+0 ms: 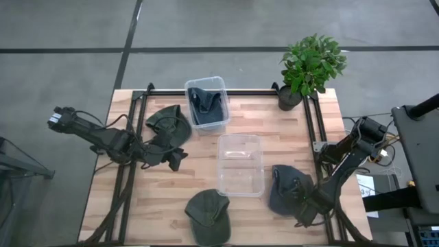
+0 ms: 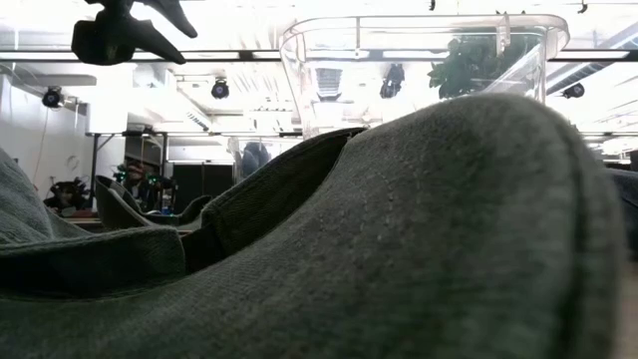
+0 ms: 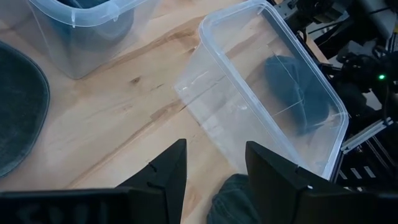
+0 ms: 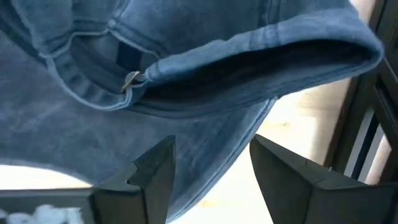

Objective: Pick & Place hat
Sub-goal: Put the blue cap into the top transparent bin

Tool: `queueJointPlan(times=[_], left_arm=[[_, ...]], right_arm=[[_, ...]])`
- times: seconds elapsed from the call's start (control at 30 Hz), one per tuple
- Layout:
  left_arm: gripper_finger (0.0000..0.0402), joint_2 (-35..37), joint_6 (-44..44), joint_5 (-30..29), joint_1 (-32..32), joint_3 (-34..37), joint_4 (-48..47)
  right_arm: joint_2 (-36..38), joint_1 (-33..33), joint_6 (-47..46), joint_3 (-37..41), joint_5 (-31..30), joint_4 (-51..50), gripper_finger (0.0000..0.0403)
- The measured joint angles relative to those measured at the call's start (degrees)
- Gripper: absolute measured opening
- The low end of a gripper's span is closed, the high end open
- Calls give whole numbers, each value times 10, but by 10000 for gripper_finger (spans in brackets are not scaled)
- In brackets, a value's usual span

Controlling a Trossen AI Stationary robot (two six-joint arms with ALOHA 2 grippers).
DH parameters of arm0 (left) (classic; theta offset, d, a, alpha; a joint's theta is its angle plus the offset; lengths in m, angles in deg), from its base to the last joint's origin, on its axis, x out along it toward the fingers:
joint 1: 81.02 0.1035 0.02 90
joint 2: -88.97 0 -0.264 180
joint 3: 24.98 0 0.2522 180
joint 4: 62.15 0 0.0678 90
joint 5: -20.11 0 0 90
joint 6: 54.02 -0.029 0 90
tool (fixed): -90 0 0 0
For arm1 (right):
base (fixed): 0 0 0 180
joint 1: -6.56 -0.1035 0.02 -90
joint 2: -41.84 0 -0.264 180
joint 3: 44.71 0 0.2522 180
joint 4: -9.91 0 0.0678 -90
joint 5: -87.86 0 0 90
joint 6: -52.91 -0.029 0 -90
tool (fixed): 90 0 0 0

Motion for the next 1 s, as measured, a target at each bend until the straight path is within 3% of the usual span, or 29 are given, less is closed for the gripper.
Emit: queueJointPlan(times=[0.6, 0.73, 1.0], left_arm=[[156, 0, 6, -1, 0, 0, 0], [156, 0, 6, -1, 0, 0, 0], [156, 0, 6, -5, 0, 0, 0]], right_arm=[[1, 0, 15, 88, -15, 136, 198], [2, 0, 18, 88, -16, 136, 171], [6, 0, 21, 87, -34, 129, 79]])
